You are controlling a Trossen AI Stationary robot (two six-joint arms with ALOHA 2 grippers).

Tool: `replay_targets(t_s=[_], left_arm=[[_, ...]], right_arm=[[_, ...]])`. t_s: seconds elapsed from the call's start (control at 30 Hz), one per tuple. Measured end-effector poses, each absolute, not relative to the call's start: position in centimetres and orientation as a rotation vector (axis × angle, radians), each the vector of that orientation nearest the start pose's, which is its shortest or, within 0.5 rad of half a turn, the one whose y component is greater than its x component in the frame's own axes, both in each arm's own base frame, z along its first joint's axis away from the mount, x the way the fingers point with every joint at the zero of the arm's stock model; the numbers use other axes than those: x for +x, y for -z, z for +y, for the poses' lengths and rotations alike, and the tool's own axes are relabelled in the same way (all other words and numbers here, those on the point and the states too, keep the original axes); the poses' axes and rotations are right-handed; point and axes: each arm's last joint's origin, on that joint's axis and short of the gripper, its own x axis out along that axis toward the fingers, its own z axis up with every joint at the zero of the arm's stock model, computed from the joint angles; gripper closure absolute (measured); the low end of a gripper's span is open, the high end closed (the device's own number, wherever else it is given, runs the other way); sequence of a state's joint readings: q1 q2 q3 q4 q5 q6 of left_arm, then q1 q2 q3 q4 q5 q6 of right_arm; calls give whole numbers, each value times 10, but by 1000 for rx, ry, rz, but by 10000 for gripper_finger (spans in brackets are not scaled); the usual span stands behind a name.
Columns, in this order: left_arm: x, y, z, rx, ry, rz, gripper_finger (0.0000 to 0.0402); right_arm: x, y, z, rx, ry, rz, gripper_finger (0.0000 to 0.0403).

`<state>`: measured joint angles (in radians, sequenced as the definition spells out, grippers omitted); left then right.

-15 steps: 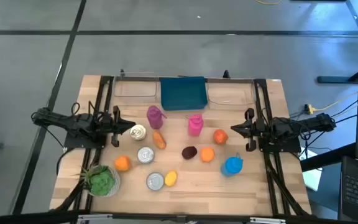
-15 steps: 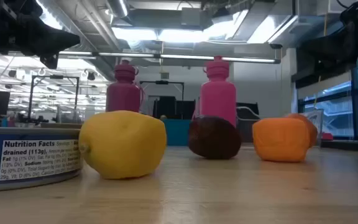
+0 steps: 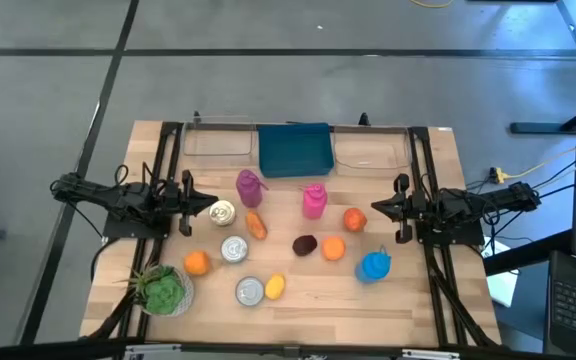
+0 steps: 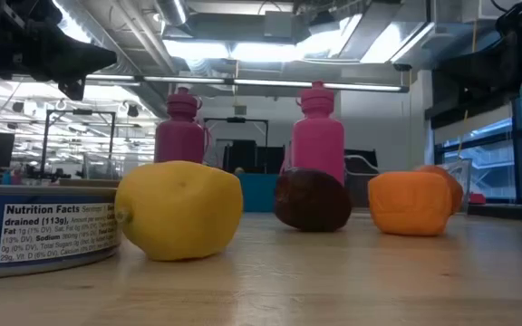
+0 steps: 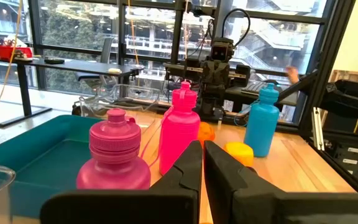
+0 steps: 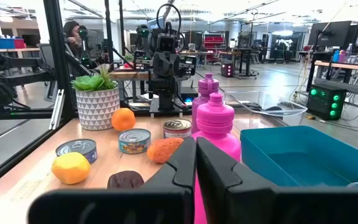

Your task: Pick & Place Food Item

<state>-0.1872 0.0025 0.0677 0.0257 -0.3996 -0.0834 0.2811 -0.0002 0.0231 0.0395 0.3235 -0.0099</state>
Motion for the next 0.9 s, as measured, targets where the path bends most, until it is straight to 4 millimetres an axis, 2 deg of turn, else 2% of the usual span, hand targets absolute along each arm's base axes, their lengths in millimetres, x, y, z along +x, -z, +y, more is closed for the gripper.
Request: replay_targets(t_s=[0.9], left_arm=[[91,-189,-6,-109,-208,-96,389]], right_arm=[[93,-176,17,11,43,-65,387]])
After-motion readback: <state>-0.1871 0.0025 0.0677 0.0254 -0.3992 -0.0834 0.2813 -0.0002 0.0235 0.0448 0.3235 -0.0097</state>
